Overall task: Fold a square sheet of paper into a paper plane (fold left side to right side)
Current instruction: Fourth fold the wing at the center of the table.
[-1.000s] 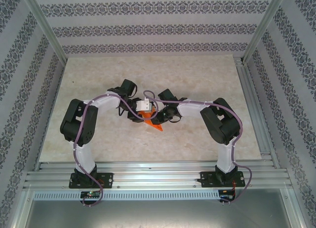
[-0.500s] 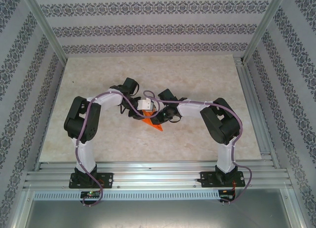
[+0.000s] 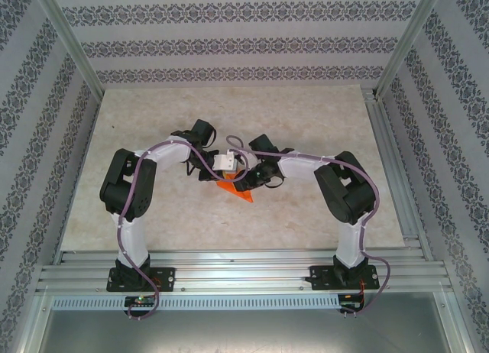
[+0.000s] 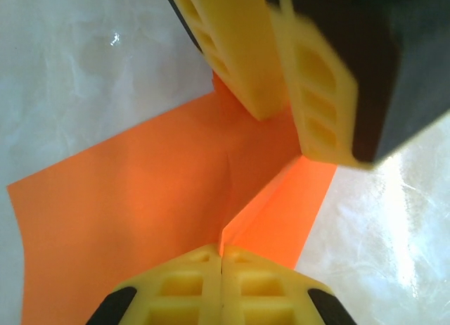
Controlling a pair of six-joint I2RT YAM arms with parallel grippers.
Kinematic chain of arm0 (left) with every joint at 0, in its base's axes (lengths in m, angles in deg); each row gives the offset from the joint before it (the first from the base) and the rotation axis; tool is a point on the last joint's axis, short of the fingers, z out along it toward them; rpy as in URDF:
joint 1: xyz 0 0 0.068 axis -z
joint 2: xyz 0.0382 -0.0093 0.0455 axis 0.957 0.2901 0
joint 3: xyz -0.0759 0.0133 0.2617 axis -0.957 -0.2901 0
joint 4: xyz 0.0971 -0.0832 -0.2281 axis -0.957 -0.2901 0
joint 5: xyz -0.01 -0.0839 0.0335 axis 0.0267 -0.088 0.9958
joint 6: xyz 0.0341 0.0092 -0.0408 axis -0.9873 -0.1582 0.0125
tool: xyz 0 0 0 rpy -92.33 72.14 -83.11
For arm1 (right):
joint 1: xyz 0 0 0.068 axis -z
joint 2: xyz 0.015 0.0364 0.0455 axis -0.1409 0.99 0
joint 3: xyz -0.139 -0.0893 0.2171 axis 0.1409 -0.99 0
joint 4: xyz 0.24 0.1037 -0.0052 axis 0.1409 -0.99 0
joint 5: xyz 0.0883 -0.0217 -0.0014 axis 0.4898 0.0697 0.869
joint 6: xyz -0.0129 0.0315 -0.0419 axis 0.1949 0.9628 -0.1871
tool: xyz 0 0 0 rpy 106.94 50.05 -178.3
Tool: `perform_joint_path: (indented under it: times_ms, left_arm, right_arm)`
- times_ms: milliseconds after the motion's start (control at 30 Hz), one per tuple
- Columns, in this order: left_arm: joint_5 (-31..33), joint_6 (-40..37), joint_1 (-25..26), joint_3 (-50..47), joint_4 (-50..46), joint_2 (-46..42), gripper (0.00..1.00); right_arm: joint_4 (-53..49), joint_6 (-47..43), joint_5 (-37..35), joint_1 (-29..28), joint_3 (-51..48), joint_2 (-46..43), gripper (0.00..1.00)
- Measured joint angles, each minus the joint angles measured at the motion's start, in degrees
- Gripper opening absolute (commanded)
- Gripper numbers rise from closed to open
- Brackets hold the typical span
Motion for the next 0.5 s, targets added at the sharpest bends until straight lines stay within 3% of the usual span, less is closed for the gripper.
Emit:
perform_joint_path:
  times_ms: [233, 500]
  left_arm:
    - [-0.02, 0.0, 0.0, 0.0, -0.28, 0.0, 0.0]
    - [-0.02, 0.0, 0.0, 0.0, -0.5, 0.0, 0.0]
  right_arm:
    - [-0.2, 0.39, 1.77, 3.89, -0.09, -3.74, 0.24]
    - [-0.26, 0.48, 2.01, 4.09, -0.09, -0.57, 0.19]
